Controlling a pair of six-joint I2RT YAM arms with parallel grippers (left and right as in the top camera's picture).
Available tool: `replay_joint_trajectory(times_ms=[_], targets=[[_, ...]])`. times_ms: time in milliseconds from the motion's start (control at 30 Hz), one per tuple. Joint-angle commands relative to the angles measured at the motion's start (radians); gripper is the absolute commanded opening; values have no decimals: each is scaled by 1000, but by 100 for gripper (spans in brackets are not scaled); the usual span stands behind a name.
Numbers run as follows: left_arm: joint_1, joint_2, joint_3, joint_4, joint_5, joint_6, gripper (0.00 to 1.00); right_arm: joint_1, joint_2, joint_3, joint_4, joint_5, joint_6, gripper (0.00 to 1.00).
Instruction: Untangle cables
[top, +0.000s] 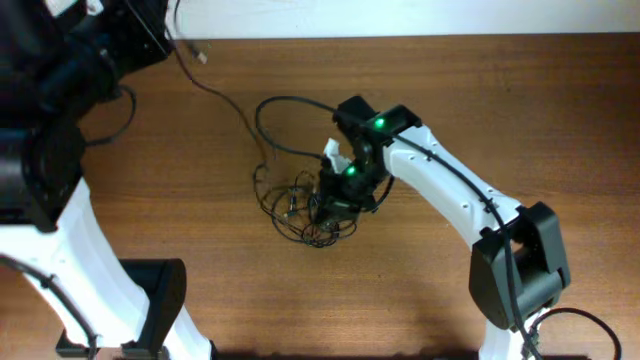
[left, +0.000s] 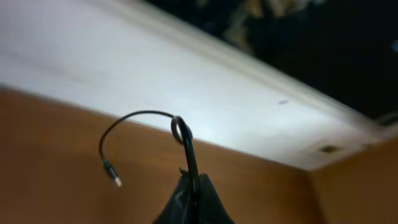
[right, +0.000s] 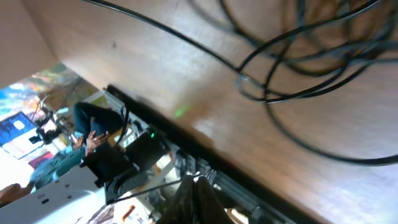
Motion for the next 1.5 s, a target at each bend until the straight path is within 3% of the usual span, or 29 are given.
replay_joint_trajectory(times_ms=[0, 67, 100, 267, 367, 500, 633, 667, 700, 800, 900, 967, 1000, 1033, 1100, 1200, 1333, 1467], targets=[[4, 54, 1, -139, -125, 63, 0, -60, 11, -1, 49, 72, -49, 4], [2, 87, -49, -142, -32, 219, 0, -92, 10, 0, 92, 87, -65, 6], [2, 98, -135, -142, -26, 219, 0, -115, 10, 0, 108, 87, -75, 11], [3, 99, -525, -139, -187, 219, 0, -195, 10, 0, 100, 92, -132, 17], [-6, 99, -784, -116, -193, 219, 0, -201, 10, 0, 100, 149, -134, 25], [-55, 99, -1069, -8, -192, 245, 3, -201, 10, 0, 93, 166, -134, 29], [-122, 96, -1112, 12, -192, 361, 56, -201, 10, 0, 92, 166, -134, 38], [-148, 87, -1110, 13, -192, 387, 66, -201, 10, 0, 91, 166, -134, 42], [-167, 73, -1110, 13, -187, 410, 69, -201, 10, 0, 85, 166, -135, 44], [-197, -7, -1109, 27, -116, 512, 68, -203, 10, 0, 68, 174, -160, 49], [-200, -153, -1109, 56, -64, 524, 31, -240, 8, 2, 21, 177, -212, 49], [-198, -221, -1109, 63, -66, 466, 22, -254, -18, 24, -34, 66, -399, 54], [-195, -240, -1109, 70, -87, 421, 21, -244, -44, 37, -42, 80, -415, 55], [-176, -256, -1109, 85, -153, 326, 11, -208, -87, 48, -24, 124, -414, 56], [-142, -254, -1110, 103, -168, 251, 0, -153, -107, 49, 9, 166, -388, 57], [-23, -249, -1110, 131, -166, 185, 0, -33, -97, 49, 45, 323, -350, 56], [101, -249, -1110, 121, -159, 183, 0, 97, -66, 47, 69, 467, -287, 57], [193, -248, -1110, 153, -158, 148, 9, 203, -18, 47, 137, 488, -279, 58]])
